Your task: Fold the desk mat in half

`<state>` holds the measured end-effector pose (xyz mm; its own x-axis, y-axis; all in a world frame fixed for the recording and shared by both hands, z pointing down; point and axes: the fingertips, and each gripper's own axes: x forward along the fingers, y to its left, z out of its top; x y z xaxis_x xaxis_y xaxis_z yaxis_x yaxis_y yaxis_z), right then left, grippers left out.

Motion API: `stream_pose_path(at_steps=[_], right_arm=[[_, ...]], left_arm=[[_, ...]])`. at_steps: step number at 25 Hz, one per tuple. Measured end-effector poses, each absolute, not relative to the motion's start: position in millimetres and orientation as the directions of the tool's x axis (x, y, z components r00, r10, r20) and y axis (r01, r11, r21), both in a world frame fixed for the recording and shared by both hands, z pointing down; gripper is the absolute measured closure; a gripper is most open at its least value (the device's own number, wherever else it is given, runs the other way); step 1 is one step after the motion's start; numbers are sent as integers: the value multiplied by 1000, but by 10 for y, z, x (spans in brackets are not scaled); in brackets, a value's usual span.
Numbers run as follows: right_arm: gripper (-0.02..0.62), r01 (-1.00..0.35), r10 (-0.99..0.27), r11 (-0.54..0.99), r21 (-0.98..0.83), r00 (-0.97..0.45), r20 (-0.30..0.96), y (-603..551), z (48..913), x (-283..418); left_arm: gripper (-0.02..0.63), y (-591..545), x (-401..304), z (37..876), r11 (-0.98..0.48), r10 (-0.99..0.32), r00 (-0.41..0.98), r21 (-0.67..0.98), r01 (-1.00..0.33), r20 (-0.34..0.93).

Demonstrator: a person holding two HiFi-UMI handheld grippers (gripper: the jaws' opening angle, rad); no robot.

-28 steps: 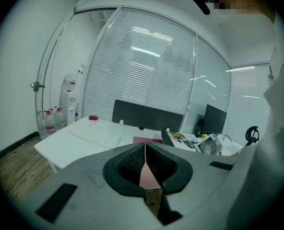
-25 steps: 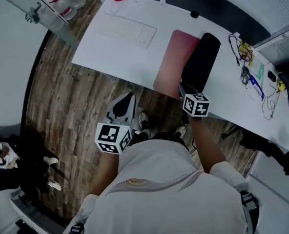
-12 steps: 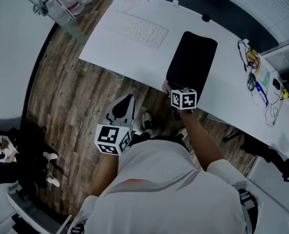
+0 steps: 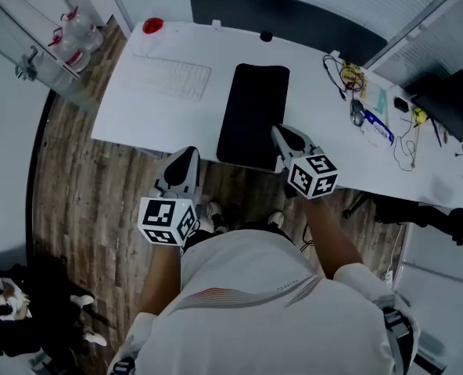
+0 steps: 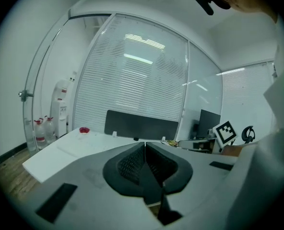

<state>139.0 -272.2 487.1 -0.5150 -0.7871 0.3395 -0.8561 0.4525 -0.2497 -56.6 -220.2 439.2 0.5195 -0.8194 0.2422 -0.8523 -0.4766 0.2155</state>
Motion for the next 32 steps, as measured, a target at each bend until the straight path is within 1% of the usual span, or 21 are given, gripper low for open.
stream_pose_path(at_steps=[3, 7, 9, 13, 17, 32], right_arm=[[544, -896, -865, 403, -186, -439, 244, -2626, 4293, 1943], [545, -930, -930, 329, -164, -349, 111, -2375, 3695, 2559], [545, -951, -954, 278, -136, -290, 81, -2258, 3515, 2817], [545, -976, -974, 210, -61, -214, 71, -2090, 3344, 3150], [543, -980, -980, 187, -62, -191, 61, -2001, 3311, 3396], [545, -972, -972, 214, -96, -222, 79, -2020, 3472, 3616]], left_arm=[[586, -2337, -209, 4168, -538, -800, 567, 187, -822, 197], [586, -2456, 270, 3872, -613, -763, 632, 158, -774, 137], [586, -2490, 490, 3737, -646, -742, 661, 142, -750, 115], [586, -2513, 824, 3555, -684, -714, 695, 128, -718, 89], [586, -2488, 1106, 3522, -703, -694, 714, 126, -700, 91], [586, -2418, 1422, 3596, -697, -694, 708, 125, -706, 132]])
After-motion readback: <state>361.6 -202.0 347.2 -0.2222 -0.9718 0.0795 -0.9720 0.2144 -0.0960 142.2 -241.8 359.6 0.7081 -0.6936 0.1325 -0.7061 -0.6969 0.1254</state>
